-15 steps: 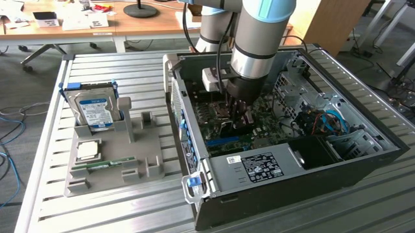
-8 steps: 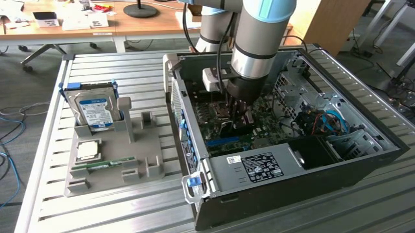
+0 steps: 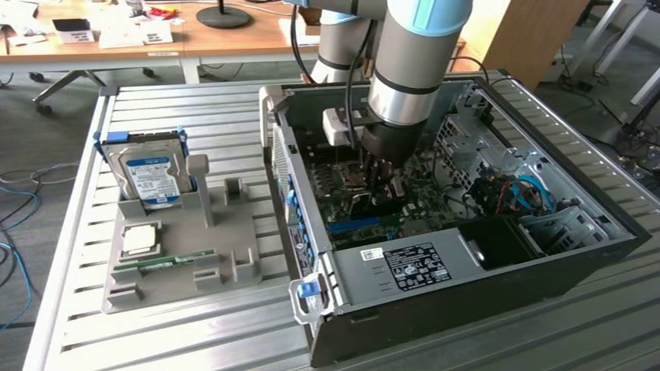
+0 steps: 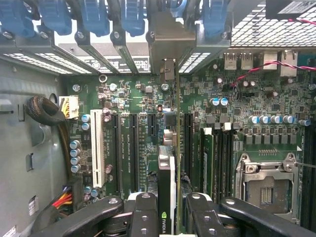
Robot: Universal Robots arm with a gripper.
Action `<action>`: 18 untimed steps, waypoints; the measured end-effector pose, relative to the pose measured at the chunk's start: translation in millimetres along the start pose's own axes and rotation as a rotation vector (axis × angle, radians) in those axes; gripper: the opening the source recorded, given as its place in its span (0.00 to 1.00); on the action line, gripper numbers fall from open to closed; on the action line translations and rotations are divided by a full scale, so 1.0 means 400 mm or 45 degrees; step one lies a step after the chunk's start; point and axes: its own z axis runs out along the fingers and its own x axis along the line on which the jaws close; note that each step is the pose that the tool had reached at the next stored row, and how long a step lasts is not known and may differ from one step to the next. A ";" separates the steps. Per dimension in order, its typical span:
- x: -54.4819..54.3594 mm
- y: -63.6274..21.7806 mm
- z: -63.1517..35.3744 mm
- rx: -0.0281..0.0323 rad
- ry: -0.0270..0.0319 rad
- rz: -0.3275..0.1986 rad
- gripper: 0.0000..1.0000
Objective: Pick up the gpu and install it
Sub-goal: 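Insert the gpu into the slot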
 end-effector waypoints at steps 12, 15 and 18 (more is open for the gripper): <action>0.000 0.000 0.014 0.0000 0.0002 0.000 0.27; 0.000 0.000 0.020 -0.0001 0.0002 0.000 0.27; 0.000 0.000 0.025 -0.0004 0.0003 0.000 0.27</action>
